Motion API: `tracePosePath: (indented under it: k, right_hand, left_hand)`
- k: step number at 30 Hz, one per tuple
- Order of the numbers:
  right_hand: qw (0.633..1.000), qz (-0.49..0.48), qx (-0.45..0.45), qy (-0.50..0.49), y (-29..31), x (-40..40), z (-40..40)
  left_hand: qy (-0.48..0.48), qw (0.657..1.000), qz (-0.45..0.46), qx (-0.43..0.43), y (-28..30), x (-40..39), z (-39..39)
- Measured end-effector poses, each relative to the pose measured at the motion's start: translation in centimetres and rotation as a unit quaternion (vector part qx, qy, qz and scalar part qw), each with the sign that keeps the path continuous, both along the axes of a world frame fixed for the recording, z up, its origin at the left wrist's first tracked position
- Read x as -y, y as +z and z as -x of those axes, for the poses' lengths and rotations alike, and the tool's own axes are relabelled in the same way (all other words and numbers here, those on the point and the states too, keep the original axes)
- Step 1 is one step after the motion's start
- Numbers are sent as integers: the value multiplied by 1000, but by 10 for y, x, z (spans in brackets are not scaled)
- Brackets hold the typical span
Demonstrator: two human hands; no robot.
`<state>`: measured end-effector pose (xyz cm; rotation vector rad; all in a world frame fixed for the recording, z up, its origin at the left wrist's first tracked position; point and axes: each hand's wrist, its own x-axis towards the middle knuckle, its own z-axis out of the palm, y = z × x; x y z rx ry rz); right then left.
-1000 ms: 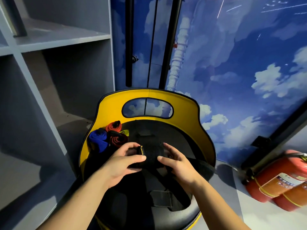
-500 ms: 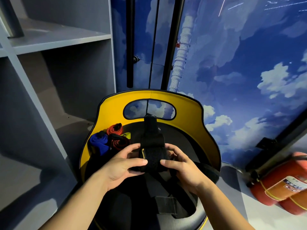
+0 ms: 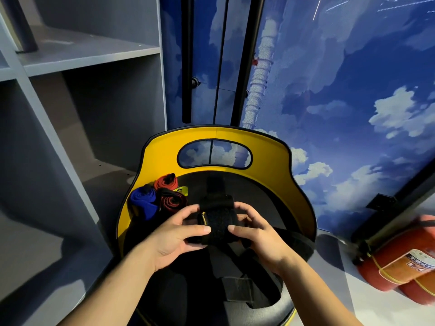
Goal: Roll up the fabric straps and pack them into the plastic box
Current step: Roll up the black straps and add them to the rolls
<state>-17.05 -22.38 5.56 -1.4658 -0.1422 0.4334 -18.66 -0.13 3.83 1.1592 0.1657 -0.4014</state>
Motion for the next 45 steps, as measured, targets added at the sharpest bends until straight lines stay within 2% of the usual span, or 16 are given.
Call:
tracePosePath:
  k: [4, 8, 14, 18, 20, 28, 37, 42, 45]
  right_hand:
    - [1000, -7, 5, 4, 6, -1, 0]
    - [996, -58, -24, -55, 15, -4, -6]
    - [993, -3, 0, -120, 21, -9, -19]
    - [989, -6, 9, -150, 16, -14, -25]
    - [986, 6, 41, -159, 15, -17, -27]
    - [978, 34, 133, -157, 18, -23, -24]
    - [927, 126, 339, -105, 22, -21, -19]
    - [922, 141, 346, -105, 26, -15, -14]
    - [963, 80, 256, -43, 27, -17, -4]
  left_hand:
    - [19, 999, -31, 22, 3, 4, 3]
    - [31, 993, -103, 58, 4, 17, 8]
    - [5, 987, -140, 79, 2, 21, 12]
    - [-4, 984, -158, 79, -1, 23, 13]
    - [-6, 984, -164, 75, -3, 23, 13]
    - [-5, 995, -103, 18, -4, 22, 9]
    - [63, 997, -41, -23, -4, 17, 0]
    - [127, 990, -31, -51, -6, 11, -7]
    - [155, 986, -19, -54, -2, 9, -11]
